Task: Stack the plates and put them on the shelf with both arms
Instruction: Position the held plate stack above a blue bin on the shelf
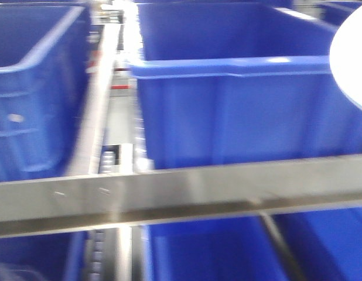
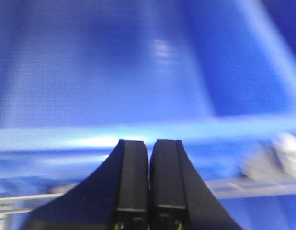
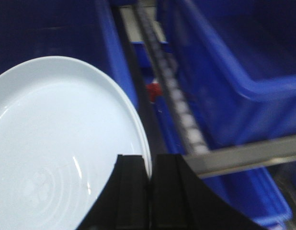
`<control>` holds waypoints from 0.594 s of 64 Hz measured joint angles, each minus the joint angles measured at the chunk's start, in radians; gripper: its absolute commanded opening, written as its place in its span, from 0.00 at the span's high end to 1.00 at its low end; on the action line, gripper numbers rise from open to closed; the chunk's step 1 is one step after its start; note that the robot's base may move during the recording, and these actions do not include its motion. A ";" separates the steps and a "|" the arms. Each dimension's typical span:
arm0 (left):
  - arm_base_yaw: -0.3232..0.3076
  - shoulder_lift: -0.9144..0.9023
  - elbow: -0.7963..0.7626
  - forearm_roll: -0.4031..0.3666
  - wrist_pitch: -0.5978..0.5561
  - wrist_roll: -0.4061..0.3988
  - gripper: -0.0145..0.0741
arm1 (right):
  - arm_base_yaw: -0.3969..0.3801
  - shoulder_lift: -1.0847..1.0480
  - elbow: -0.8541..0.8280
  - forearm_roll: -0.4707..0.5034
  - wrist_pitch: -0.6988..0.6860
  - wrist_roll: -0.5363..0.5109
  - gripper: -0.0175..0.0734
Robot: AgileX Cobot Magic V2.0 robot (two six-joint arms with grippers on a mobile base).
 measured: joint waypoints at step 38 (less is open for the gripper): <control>0.000 0.000 0.000 0.000 0.000 0.000 0.74 | 0.000 0.000 0.000 0.000 -0.004 0.000 0.78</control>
